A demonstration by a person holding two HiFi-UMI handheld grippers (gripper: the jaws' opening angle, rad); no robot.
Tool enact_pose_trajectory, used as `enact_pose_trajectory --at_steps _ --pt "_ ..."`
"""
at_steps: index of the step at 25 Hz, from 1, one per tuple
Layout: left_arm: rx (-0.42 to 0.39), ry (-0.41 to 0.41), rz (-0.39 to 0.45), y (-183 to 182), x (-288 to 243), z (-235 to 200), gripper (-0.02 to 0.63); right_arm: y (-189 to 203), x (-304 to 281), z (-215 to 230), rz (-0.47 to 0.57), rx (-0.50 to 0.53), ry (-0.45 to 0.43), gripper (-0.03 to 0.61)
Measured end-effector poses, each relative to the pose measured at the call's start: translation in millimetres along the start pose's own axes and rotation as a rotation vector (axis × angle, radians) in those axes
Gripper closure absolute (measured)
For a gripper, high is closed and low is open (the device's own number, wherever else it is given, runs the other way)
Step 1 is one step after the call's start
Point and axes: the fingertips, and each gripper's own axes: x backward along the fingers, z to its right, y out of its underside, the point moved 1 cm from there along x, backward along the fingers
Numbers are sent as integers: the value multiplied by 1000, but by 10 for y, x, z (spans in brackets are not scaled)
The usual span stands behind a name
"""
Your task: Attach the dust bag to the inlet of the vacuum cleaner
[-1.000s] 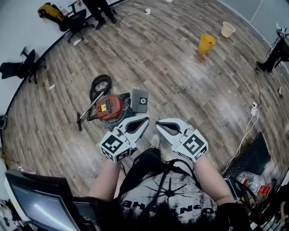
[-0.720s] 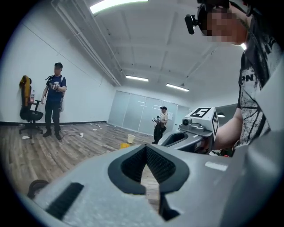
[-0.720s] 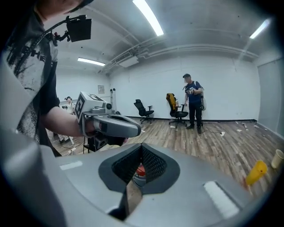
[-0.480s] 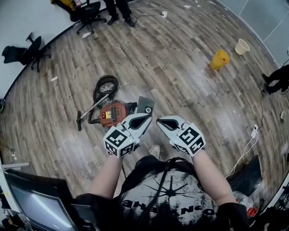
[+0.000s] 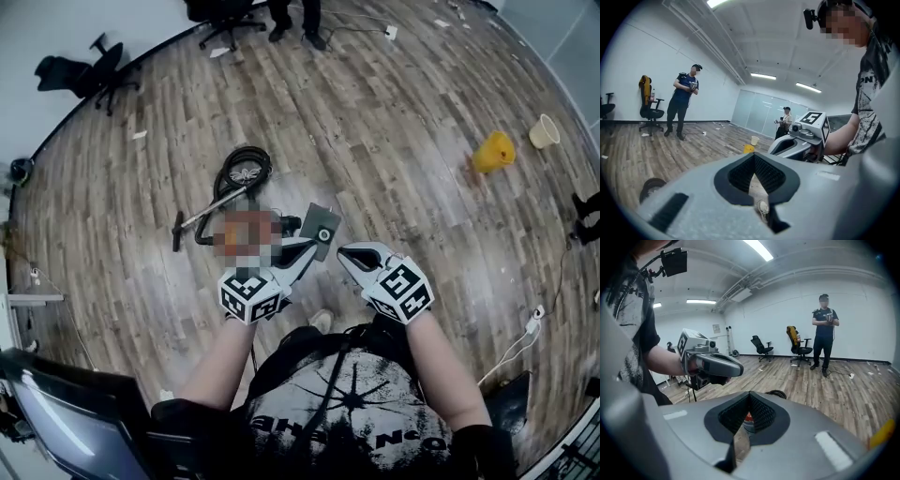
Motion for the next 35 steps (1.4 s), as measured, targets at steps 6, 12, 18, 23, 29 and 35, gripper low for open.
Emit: enact_pose_trajectory --at_steps 6,12,18,23,29,35 --pt "67 -202 0 -20 -533 -293 614 107 -62 743 -51 91 -174 574" --pt "154 -404 18 -59 -938 -329 614 129 -44 1284 -104 188 -369 574" --pt "243 -592 71 -64 -997 -293 614 2 -169 1342 -119 266 -561 574" --pt "291 -712 118 19 -817 -417 614 -85 -429 1208 -151 341 -660 574" --pt "318 -745 163 93 -550 -655 614 -289 -778 985 -194 408 -705 574" --pt "305 -775 190 87 -354 -920 614 -415 -1077 946 -232 463 -707 574"
